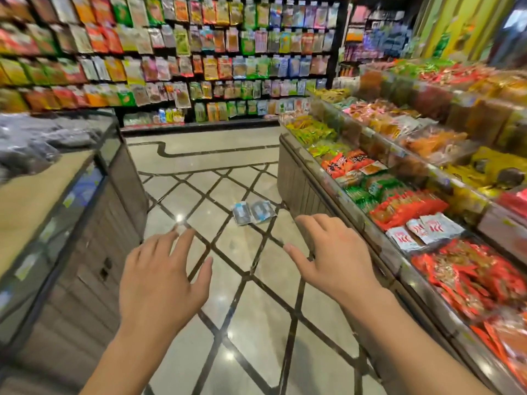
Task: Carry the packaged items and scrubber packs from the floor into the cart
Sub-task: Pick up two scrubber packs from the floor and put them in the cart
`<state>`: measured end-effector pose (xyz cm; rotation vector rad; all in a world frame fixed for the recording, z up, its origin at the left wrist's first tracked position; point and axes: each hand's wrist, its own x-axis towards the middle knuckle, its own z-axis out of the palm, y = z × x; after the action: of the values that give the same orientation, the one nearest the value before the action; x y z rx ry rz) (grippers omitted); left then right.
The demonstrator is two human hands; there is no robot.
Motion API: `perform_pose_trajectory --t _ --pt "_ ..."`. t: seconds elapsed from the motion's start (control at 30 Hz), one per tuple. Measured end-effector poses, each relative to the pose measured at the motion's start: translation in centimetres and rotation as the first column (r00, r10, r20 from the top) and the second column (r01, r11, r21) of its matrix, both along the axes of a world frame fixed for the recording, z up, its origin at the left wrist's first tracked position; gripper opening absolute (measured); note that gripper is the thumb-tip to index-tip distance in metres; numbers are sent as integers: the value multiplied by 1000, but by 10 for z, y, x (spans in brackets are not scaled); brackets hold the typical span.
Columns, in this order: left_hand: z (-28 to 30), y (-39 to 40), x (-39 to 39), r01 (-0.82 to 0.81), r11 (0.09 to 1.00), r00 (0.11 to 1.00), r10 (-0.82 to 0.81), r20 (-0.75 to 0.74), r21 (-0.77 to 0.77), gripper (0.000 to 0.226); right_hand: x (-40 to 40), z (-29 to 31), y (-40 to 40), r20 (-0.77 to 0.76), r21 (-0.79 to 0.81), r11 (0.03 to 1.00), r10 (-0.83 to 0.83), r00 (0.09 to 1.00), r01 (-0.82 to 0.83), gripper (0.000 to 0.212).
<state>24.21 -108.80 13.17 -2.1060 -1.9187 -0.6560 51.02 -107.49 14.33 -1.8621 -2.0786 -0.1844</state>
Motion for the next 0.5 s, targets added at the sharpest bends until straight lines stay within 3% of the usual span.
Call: perform_pose_trajectory --t 0.23,0.5 --pt "-13 120 -50 4 999 1000 -5 26 39 58 -45 -10 122 74 -24 1000 3 997 -1 67" --pt "-4 243 -102 119 992 993 -119 -2 51 61 -94 3 236 84 63 998 9 996 -14 58"
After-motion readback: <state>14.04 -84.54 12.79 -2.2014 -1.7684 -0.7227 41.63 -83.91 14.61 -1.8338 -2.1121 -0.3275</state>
